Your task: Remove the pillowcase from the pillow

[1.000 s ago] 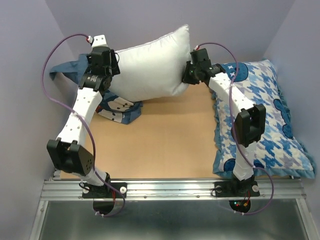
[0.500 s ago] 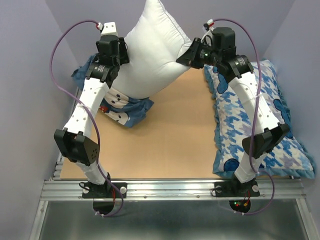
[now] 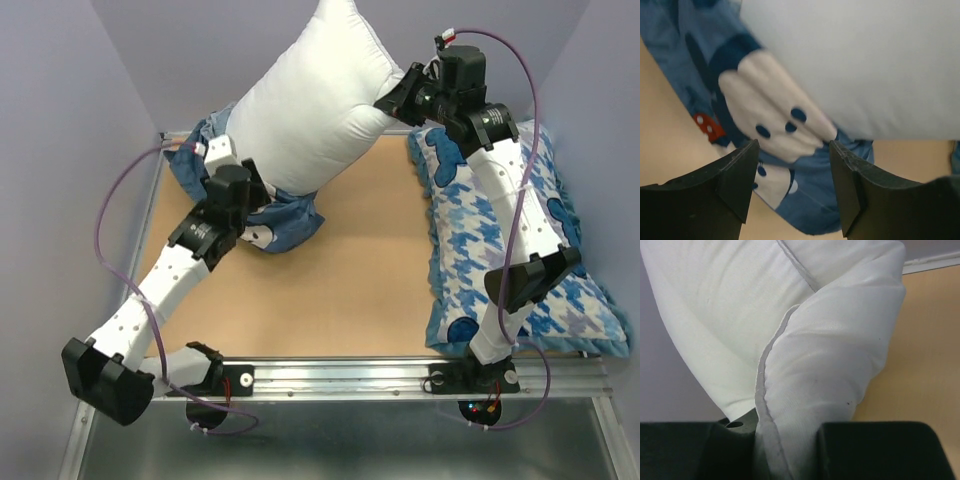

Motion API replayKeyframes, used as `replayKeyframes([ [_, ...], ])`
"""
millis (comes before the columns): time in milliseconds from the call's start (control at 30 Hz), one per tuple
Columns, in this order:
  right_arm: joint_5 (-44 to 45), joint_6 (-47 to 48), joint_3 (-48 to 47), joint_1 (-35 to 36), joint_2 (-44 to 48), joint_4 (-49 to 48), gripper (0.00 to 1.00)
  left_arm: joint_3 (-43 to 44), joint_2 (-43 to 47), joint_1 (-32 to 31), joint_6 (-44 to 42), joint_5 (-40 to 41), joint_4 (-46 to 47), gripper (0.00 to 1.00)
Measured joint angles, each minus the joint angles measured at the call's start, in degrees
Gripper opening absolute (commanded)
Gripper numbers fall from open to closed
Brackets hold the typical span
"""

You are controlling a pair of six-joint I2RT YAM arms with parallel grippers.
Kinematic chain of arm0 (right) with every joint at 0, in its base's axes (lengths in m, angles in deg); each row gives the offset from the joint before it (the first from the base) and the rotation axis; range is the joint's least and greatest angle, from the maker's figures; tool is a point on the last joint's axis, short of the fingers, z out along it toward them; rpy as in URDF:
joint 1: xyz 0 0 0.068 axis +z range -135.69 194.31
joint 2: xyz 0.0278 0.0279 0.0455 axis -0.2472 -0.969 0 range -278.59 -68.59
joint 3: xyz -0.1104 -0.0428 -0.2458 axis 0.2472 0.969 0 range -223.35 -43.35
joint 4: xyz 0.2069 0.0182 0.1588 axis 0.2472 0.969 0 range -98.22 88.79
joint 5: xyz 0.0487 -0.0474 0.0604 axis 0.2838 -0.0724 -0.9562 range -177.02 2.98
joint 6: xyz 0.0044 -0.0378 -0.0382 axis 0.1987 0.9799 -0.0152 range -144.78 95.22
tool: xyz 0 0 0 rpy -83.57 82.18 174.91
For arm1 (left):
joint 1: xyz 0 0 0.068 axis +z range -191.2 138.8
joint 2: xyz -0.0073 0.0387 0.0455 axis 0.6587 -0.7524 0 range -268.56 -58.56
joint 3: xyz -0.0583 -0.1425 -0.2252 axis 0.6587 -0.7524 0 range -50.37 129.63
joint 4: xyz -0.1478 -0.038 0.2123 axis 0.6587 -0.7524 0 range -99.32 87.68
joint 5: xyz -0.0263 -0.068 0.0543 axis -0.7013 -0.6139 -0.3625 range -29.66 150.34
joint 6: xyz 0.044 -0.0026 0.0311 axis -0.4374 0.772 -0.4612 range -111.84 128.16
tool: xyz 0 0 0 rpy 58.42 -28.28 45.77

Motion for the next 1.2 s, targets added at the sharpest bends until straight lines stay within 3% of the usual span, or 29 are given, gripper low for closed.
replayKeyframes([
  [200,3.2,0.5,1.9,1.1,0.1,-0.5,0.01,-15.2,0.5,-5.2,7.9,3.4,5.4,0.73],
  [433,5.4,1.6,5.0,1.9,0.5,-0.6,0.01,-15.6,-6.3,-6.1,12.3,5.0,12.8,0.81],
  [467,5.8,1.8,5.5,2.2,0.8,-0.6,0.00,-15.7,-6.3,-6.1,12.8,5.1,14.4,0.99],
  [700,6.5,2.8,8.1,3.9,3.9,-0.5,0.01,-18.1,-5.0,-6.2,13.6,6.1,24.9,0.97],
  [767,6.5,2.9,8.1,4.2,4.3,-0.5,0.00,-16.5,-7.6,-6.2,13.6,6.4,25.3,0.84],
  [867,6.7,3.4,8.1,4.5,4.7,-0.5,0.00,-13.6,-13.0,-6.2,14.4,6.6,24.7,0.53],
  [933,7.1,3.7,8.1,4.5,4.7,-0.4,0.01,-13.3,-14.3,-6.2,15.3,6.9,24.0,0.42],
  [967,7.6,4.1,8.0,4.5,4.7,-0.1,0.01,-13.4,-14.4,-6.2,15.6,7.5,23.2,0.21],
  [1033,8.2,4.5,7.4,4.5,4.7,0.9,0.01,-13.7,-14.3,-5.8,17.0,8.4,21.7,0.04],
  [1067,8.5,4.8,6.1,4.5,4.3,2.0,0.01,-13.7,-14.3,-5.4,17.4,8.8,21.0,0.00],
  [1200,10.9,6.2,-0.3,4.5,2.5,5.7,0.01,-13.8,-13.2,-3.3,19.3,8.9,17.9,0.00],
])
